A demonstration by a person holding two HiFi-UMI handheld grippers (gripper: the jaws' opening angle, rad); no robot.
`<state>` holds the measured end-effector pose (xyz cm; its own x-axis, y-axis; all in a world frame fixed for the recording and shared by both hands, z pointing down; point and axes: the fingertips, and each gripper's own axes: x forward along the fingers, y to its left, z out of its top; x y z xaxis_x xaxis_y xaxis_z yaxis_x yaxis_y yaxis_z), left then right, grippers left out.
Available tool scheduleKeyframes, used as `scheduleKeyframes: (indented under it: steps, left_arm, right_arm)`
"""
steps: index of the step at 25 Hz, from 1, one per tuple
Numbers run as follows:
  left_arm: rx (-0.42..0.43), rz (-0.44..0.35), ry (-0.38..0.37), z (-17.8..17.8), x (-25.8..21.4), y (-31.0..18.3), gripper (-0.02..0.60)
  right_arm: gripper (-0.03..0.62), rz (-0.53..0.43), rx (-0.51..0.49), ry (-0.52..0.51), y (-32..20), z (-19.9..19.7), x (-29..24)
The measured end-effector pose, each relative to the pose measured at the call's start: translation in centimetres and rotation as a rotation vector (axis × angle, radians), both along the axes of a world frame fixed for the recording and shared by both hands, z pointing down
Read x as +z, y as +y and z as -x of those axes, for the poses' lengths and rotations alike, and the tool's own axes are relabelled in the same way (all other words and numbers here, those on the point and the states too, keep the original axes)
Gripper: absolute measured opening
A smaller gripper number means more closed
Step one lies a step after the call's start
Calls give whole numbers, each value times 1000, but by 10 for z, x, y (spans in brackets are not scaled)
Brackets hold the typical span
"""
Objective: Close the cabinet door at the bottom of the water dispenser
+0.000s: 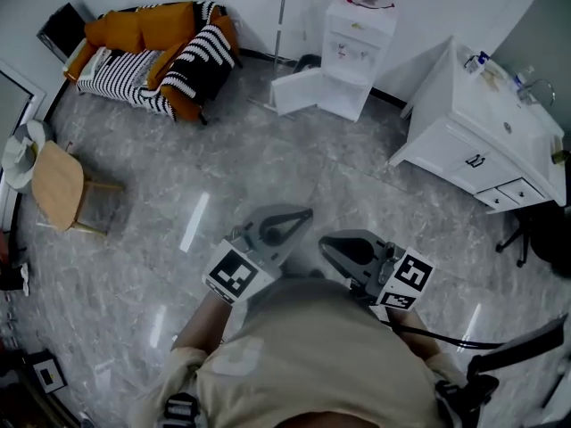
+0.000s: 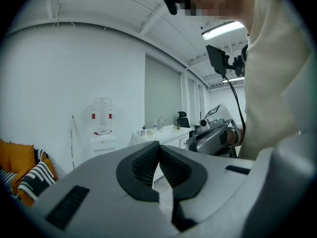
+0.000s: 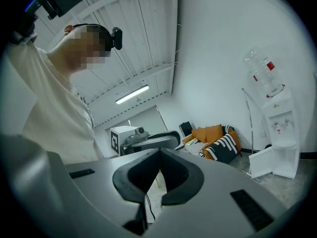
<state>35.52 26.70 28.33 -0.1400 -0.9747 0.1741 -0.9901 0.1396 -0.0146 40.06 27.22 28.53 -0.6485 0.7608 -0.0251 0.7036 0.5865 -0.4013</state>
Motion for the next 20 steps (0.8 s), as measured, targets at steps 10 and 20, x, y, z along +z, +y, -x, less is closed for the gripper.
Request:
scheduleKeyframes:
  steps: [10,20]
  left_arm:
    - [89,-35,7,131,-8,29,-8]
    - [175,-51,-42,194,-10,44,-7]
  right_arm:
    - [15,-57,142,7,23,117,-6]
    - [15,-60,212,-9,40,195,-10]
